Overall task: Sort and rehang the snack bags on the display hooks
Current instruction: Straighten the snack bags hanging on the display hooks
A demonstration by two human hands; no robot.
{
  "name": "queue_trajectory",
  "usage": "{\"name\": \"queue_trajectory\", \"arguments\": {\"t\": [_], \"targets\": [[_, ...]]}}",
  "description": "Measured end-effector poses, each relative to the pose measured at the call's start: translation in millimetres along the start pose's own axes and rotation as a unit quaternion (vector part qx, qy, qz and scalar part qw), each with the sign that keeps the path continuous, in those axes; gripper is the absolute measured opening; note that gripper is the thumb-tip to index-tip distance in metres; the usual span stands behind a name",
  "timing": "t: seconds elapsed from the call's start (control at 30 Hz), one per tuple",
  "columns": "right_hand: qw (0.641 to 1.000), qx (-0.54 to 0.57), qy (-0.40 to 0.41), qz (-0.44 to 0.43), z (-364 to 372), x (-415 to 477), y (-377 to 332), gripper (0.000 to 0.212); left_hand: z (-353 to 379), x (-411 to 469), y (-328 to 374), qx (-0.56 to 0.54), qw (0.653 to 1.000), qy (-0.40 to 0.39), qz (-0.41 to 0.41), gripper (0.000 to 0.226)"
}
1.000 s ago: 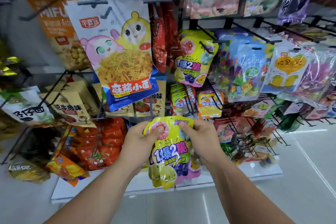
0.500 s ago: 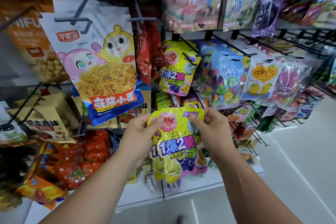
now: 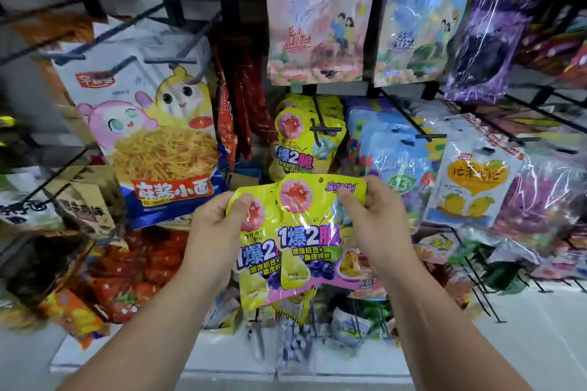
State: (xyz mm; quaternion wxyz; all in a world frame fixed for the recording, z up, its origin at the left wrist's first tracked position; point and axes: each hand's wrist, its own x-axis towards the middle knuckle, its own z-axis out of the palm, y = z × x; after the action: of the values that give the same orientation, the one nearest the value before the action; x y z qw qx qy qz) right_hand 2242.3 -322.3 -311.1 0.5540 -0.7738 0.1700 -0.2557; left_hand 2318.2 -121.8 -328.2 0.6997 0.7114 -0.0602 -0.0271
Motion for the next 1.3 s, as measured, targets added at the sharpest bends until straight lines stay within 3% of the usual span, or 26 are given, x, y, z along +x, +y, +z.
{"name": "queue_trajectory", "arguments": {"t": [0.1, 0.3, 0.6, 0.93, 1.3], "targets": [[1.0, -0.005, -0.001, -0.028, -7, 11, -8, 0.013, -2, -5, 6, 0.063, 0.996, 0.031, 0.05, 0.032], [0.999, 0.029, -0.01, -0.026, 1, 24, -22, 0.04, -21, 0, 4, 0.138, 0.985, 0.051, 0.091, 0.034], [0.999, -0.004, 0.044, -0.024, 16, 40, -24, 0.028, -32, -1, 11, 0.136, 0.986, 0.049, 0.077, 0.036], [0.996, -0.04, 0.069, -0.025, 20, 43, -31, 0.044, -32, 3, 18, 0.082, 0.989, 0.048, 0.111, 0.03], [0.989, -0.097, 0.111, 0.014, 50, 93, -24, 0.013, -32, 5, 16, 0.084, 0.986, 0.024, 0.143, 0.041]]}}
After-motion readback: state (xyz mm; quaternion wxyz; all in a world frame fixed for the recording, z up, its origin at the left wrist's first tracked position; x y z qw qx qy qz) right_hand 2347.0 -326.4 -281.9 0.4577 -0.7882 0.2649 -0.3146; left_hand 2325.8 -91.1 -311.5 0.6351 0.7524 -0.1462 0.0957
